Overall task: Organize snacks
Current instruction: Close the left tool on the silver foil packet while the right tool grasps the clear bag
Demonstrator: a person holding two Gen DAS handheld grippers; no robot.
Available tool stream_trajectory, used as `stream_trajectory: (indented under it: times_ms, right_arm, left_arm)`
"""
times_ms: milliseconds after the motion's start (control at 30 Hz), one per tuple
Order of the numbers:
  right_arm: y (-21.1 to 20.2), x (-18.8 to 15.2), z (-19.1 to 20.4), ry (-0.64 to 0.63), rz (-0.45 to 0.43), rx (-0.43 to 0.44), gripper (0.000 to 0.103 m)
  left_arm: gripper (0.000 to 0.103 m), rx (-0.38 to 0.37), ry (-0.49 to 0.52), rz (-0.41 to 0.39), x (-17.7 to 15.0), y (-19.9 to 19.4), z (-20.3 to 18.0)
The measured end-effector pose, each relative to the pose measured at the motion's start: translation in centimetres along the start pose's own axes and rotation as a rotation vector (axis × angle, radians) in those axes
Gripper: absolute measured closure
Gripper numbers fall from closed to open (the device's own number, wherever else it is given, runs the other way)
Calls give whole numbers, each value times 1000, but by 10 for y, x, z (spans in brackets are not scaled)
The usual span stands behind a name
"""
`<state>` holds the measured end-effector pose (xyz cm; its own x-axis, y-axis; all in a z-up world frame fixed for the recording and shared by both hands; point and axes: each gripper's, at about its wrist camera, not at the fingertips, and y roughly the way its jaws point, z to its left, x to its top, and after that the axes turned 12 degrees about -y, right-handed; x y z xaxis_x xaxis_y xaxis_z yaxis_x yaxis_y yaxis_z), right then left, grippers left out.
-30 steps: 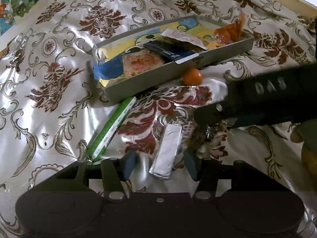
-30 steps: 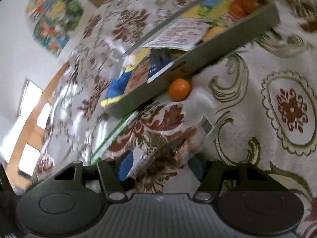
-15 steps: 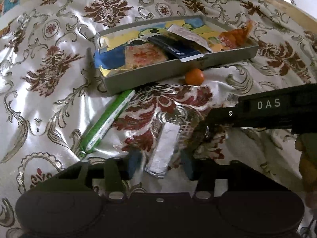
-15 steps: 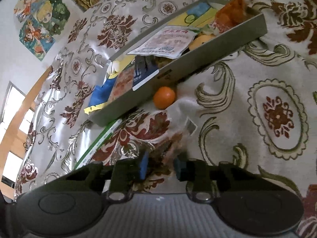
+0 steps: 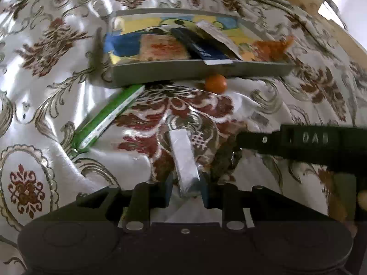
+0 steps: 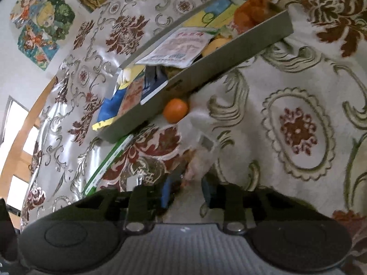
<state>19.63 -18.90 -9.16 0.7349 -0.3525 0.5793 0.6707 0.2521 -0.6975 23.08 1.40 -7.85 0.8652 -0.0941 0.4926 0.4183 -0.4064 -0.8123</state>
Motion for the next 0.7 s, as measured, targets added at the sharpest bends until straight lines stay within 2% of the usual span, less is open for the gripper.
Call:
stream_trajectory:
  times_ms: [100,267,433,500,700]
  right_arm:
    - [7,-1,9,-50,-2,-11,55]
    - [14,-3,23,-141,-30,-39,51]
    - [19,-2,21,-162,-54,-25,47]
    - [18,-2,23,-179,-59,-34,61]
    - [7,1,28,-206,-34,-26,72]
  left_arm:
    - [74,-9,-64,-3,5,1,9]
    - [74,-31,-160,0,10,5,21]
    - [74,-39,-160,7,10,5,19]
    - [76,-36,-131,13,8,5,16]
    - [86,-57,-133,29,4,-1,12]
